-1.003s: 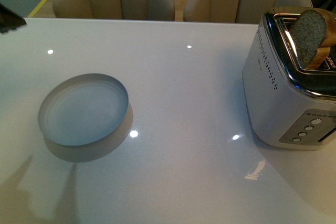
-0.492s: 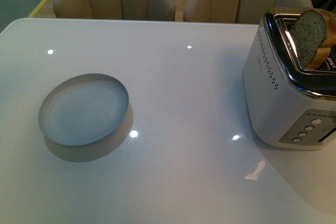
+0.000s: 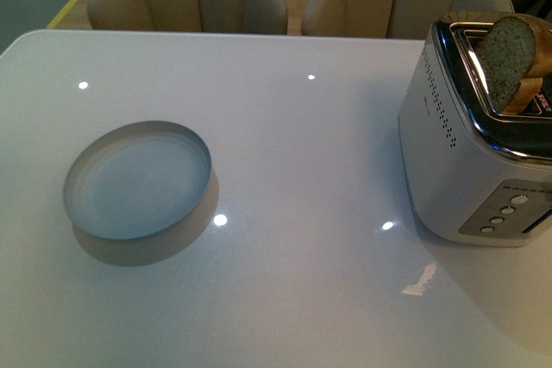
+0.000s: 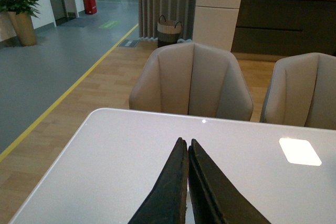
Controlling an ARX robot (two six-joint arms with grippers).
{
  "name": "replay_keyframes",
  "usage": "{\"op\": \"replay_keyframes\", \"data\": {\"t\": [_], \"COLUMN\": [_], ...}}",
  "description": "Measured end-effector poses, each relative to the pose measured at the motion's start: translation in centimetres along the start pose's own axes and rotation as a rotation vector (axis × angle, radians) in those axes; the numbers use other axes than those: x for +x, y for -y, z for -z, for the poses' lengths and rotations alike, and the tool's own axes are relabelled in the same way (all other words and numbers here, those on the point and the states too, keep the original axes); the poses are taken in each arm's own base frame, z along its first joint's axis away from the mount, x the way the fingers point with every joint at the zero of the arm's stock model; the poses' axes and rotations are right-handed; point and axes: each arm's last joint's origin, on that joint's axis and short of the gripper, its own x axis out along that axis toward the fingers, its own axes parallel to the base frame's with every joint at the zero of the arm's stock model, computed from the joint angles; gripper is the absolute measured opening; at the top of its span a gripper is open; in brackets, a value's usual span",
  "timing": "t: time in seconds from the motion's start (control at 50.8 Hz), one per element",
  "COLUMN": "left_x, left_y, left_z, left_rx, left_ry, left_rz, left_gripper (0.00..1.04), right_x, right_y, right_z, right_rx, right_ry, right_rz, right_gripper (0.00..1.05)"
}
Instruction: Left arm holds plate, right arm toasts bread
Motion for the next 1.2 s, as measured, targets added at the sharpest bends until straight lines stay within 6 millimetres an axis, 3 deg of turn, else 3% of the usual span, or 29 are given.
{"op": "replay_keyframes", "data": {"t": [0.295, 0.531, 1.2], "left_x": [-2.9, -4.8, -7.2], "left_y": [0.0, 0.0, 0.0], "left_z": [1.6, 1.3, 0.8], "left_rx": [0.002, 0.002, 0.002], "left_ry": [-0.008, 0.001, 0.023], "left_rz": [0.0, 0.0, 0.0], "left_gripper": [0.03, 0.03, 0.03], "right_x": [0.0, 0.0, 0.0], "right_y": [0.0, 0.0, 0.0], "right_z": [0.0, 0.0, 0.0], "right_rx": [0.0, 0.0, 0.0], "right_ry": [0.0, 0.0, 0.0], "right_rz": [0.0, 0.0, 0.0], "right_gripper": [0.96, 0.96, 0.96]}}
